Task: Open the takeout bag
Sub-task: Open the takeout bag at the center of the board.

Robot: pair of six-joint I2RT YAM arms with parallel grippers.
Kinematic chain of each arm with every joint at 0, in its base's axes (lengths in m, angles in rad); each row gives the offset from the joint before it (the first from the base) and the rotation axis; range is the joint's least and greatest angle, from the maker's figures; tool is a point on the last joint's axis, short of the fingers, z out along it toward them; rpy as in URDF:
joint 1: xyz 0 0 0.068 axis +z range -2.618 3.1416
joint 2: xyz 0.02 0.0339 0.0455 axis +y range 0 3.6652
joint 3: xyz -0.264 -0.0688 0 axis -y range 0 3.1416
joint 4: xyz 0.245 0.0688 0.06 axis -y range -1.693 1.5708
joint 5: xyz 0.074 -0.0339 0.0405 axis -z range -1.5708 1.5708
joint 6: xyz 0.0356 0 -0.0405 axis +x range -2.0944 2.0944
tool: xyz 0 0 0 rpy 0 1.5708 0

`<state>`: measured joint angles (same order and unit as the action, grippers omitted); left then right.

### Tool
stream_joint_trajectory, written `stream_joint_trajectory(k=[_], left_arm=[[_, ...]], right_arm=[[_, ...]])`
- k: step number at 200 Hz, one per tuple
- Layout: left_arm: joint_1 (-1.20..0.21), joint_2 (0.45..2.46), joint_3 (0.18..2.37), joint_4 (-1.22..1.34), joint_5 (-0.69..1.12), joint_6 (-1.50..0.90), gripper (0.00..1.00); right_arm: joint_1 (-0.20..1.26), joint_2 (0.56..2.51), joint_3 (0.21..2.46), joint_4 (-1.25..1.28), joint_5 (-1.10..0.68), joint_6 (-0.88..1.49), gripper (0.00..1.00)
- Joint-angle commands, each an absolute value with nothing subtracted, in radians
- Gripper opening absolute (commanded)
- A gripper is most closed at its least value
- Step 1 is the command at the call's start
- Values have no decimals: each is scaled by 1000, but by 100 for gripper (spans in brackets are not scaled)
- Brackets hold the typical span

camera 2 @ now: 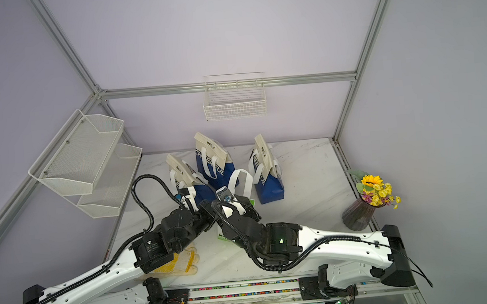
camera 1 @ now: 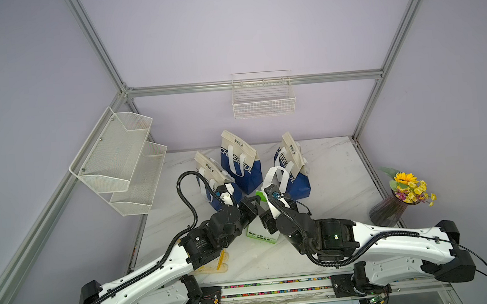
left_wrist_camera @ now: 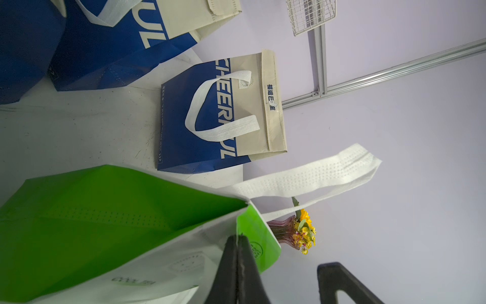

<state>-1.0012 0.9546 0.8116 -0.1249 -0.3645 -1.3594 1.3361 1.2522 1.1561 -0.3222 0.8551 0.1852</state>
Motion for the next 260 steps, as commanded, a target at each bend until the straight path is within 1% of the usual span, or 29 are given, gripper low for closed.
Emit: stream_joint_trajectory(k=[1, 14, 30, 44, 68, 108, 129, 158, 192, 224, 260], left_arm=[[-1002, 931, 874, -44, -377, -1346, 0], [-1002, 920, 874, -55, -386, -1348, 0], [-1001, 908, 876, -69, -391, -1340, 0], [-1001, 896, 872, -78, -398, -1341, 0], [-997, 889, 865, -77, -402, -1343, 0], [-997, 896, 861, -72, -391, -1354, 0], [-998, 889, 859, -72, -390, -1360, 0], [-998, 877, 863, -75, -391, -1355, 0], [-996, 880, 864, -74, -387, -1359, 0], [-998, 877, 864, -72, -381, -1359, 0], [-998, 870, 870, -72, -377, -1356, 0]], right_arm=[[1340, 1244, 1119, -284, 900, 166, 66], [1329, 1189, 1092, -282, 902, 173, 66], [1321, 1110, 1062, -280, 864, 171, 62], [1321, 1084, 1055, -293, 809, 152, 60], [1321, 1129, 1070, -361, 777, 186, 59], [1321, 1197, 1080, -293, 766, 168, 55], [1321, 1241, 1090, -273, 801, 150, 55], [1309, 1277, 1101, -272, 918, 168, 55], [1282, 1299, 1113, -271, 956, 177, 51], [1215, 1308, 1104, -270, 893, 206, 48], [1150, 1287, 1062, -253, 817, 230, 47]])
